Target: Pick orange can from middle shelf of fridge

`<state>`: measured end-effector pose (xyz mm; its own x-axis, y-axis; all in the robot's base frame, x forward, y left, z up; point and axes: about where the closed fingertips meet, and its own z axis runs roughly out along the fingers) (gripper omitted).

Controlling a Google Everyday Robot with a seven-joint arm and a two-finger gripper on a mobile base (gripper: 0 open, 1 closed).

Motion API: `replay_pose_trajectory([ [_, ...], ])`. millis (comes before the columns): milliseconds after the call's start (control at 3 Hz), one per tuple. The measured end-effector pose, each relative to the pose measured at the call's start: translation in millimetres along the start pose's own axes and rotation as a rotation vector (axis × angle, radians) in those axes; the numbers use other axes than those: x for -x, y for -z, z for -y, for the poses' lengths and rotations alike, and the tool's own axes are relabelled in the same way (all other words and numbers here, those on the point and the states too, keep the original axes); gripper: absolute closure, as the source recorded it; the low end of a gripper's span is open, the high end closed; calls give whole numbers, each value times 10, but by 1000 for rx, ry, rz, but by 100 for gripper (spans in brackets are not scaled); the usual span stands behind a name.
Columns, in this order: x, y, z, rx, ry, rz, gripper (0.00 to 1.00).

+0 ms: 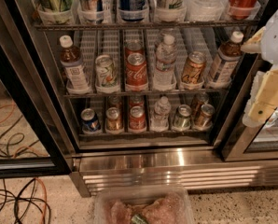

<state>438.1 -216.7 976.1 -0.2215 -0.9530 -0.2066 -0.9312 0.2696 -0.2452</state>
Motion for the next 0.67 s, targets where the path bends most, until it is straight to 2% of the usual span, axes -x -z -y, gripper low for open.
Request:
replay_pose_trajectory([
  [333, 0, 0, 0, 0, 0, 0, 0],
  [667, 0, 0, 0, 0, 0, 0, 19],
])
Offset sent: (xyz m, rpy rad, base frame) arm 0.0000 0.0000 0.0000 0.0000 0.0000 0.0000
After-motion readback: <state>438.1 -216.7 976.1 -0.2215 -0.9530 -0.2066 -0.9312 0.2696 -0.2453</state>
